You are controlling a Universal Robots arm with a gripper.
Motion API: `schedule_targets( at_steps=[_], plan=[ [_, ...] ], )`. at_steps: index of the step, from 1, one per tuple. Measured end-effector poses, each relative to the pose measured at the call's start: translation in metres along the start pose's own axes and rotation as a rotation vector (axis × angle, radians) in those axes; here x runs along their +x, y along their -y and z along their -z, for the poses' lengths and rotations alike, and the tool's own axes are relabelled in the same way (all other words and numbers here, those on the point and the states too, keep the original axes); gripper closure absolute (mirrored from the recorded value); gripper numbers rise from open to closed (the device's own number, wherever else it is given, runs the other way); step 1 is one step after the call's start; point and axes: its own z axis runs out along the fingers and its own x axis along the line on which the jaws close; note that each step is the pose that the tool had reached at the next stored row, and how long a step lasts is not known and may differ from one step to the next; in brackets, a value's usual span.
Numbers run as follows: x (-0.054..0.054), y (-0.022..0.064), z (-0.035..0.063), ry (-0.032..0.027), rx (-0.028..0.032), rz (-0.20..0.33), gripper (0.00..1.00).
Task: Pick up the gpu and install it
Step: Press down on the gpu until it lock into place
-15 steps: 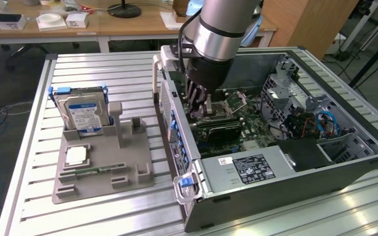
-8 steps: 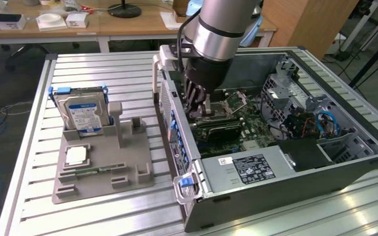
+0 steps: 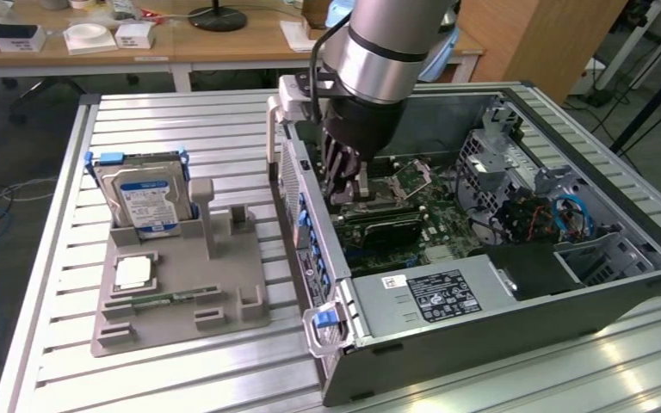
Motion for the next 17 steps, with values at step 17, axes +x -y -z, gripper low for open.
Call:
schedule_targets(
  at_steps=[17],
  plan=[
    [0.0, -0.0016, -0.0098, -0.0021, 0.0109, 0.0, 0.89]
  ],
)
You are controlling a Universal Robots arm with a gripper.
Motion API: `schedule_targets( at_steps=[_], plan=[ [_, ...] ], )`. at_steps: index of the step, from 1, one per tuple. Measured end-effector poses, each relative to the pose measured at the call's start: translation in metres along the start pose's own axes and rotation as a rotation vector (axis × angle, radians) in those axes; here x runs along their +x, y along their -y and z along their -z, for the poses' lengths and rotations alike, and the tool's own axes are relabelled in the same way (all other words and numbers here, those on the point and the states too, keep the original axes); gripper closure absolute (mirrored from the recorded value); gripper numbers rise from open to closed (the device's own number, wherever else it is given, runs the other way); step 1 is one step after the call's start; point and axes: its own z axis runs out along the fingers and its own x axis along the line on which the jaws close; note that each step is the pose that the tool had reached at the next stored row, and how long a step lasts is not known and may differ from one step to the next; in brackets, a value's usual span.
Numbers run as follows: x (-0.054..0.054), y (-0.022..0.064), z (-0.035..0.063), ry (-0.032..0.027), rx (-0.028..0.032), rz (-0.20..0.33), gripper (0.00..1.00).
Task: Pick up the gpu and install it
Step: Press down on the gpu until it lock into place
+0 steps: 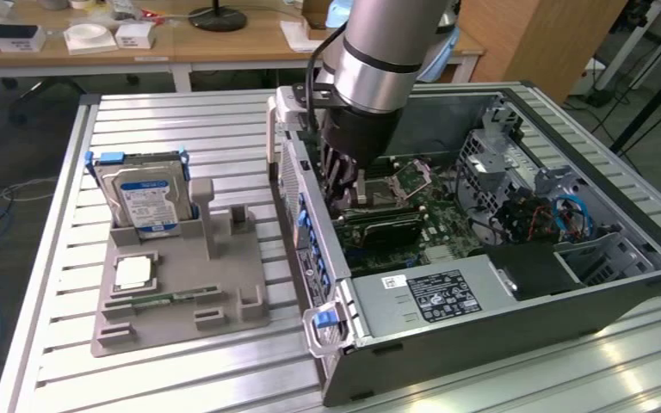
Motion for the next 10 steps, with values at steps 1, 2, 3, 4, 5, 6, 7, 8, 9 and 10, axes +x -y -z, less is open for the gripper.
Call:
schedule_targets(
  at_steps=[1, 2, 3, 4, 5, 6, 7, 8, 9, 10],
  plan=[
    [0.0, 0.0001, 0.001, -0.001, -0.0009, 0.0, 0.89],
    [0.0, 0.0004, 0.0016, -0.0013, -0.0013, 0.0, 0.89],
    [0.0, 0.0005, 0.0015, -0.0011, -0.001, 0.0, 0.89],
    [0.0, 0.0013, 0.0016, -0.0008, -0.0008, 0.0, 0.89],
    [0.0, 0.0025, 0.002, -0.0006, -0.0009, 0.0, 0.89],
    [0.0, 0.0039, 0.0021, 0.0, 0.0011, 0.0, 0.89],
    [0.0, 0.0058, 0.0022, 0.0008, 0.0035, 0.0, 0.89],
    [0.0, 0.0079, 0.0024, 0.0017, 0.0062, 0.001, 0.89],
    [0.0, 0.0098, 0.0025, 0.0024, 0.0103, 0.001, 0.89],
    [0.0, 0.0117, 0.0027, 0.0027, 0.0168, 0.001, 0.89]
  ],
)
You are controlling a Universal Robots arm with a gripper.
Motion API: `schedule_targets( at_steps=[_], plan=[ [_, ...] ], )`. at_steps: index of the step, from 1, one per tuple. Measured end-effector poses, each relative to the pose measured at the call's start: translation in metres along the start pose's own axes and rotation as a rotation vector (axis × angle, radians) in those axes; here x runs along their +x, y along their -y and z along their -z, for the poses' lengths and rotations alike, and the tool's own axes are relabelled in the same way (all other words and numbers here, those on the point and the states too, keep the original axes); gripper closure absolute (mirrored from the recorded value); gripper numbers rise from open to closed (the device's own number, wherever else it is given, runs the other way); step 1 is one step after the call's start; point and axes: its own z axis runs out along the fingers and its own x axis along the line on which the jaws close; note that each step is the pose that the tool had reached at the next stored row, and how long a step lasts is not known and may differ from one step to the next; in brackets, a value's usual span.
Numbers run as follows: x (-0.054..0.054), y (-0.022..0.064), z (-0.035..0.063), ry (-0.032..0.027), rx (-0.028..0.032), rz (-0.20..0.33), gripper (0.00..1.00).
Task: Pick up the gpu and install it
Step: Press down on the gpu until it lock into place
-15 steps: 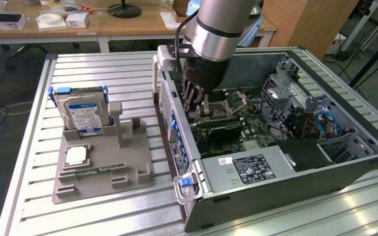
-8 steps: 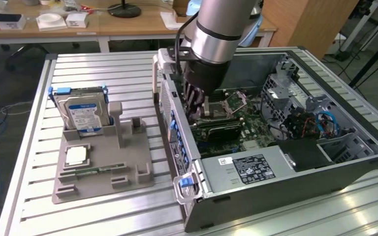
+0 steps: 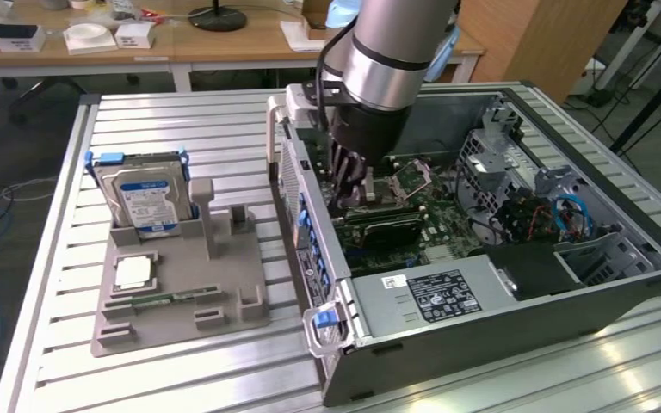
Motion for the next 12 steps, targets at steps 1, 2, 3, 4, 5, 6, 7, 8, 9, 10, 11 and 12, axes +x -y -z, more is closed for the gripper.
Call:
schedule_targets(
  at_steps=[1, 2, 3, 4, 5, 6, 7, 8, 9, 10, 11, 12],
  plan=[
    [0.0, 0.0017, 0.0001, 0.0001, 0.0072, 0.0, 0.89],
    [0.0, 0.0035, 0.0001, 0.0005, 0.0143, 0.0, 0.89],
    [0.0, 0.0054, 0.0001, 0.0008, 0.0214, 0.001, 0.89],
    [0.0, 0.0073, 0.0002, 0.0011, 0.0282, 0.001, 0.89],
    [0.0, 0.0095, 0.0002, 0.0013, 0.0338, 0.001, 0.89],
    [0.0, 0.0122, 0.0003, 0.0013, 0.0386, 0.001, 0.89],
    [-0.001, 0.015, 0.0004, 0.0014, 0.0414, 0.001, 0.89],
    [-0.001, 0.0189, 0.0003, 0.0013, 0.0425, 0.001, 0.89],
    [-0.001, 0.0225, -0.0001, 0.0015, 0.043, 0.001, 0.89],
    [-0.001, 0.0265, -0.0013, 0.0014, 0.0431, 0.001, 0.89],
    [-0.001, 0.0311, -0.0027, 0.0014, 0.0432, 0.001, 0.89],
    [-0.001, 0.0358, -0.0041, 0.0016, 0.0432, 0.001, 0.89]
  ],
)
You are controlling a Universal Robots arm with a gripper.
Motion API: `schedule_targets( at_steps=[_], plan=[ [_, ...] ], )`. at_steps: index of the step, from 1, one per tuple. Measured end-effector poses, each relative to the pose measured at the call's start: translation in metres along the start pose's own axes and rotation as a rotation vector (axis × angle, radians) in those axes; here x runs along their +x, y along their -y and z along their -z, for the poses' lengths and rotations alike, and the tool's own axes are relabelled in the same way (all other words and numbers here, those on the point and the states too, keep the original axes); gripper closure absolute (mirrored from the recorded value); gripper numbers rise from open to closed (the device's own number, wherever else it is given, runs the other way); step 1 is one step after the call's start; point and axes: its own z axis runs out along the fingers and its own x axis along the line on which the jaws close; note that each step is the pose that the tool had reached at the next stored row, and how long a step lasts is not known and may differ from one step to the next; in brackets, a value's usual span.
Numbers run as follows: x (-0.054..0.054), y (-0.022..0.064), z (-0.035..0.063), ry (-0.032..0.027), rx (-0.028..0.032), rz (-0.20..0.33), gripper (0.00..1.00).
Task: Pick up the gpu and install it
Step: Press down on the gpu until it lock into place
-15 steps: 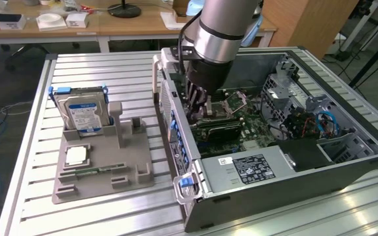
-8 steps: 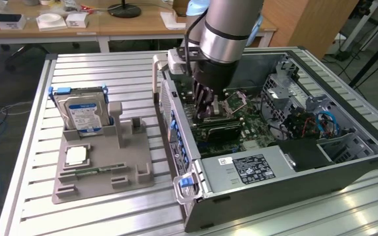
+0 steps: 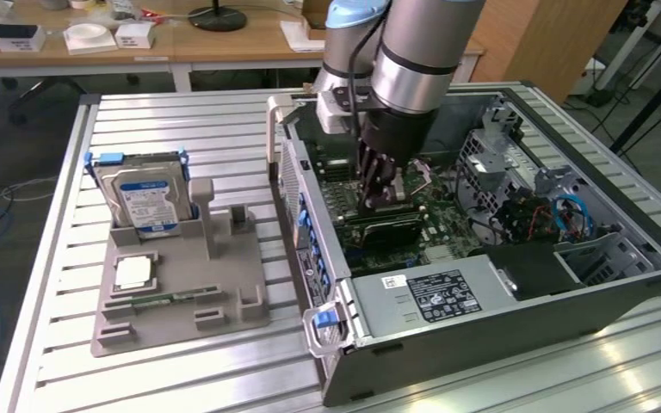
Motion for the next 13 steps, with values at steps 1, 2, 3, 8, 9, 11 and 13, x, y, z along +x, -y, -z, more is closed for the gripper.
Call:
schedule_targets(
  at_steps=[1, 2, 3, 8, 9, 11, 13],
  plan=[
    [0.0, 0.0048, -0.0015, -0.0002, -0.0001, 0.0, 0.89],
    [0.0, 0.0093, -0.0025, -0.0003, -0.0002, 0.0, 0.89],
    [0.0, 0.014, -0.0034, -0.0004, -0.0002, 0.0, 0.89],
    [-0.001, 0.0286, -0.0067, -0.0003, 0.0003, 0.0, 0.89],
    [-0.001, 0.0298, -0.0072, -0.0003, 0.0004, 0.0, 0.89],
    [-0.001, 0.0326, -0.0083, -0.0002, 0.0005, 0.0, 0.89],
    [-0.001, 0.0367, -0.0094, -0.0003, 0.0005, 0.0, 0.89]
  ],
)
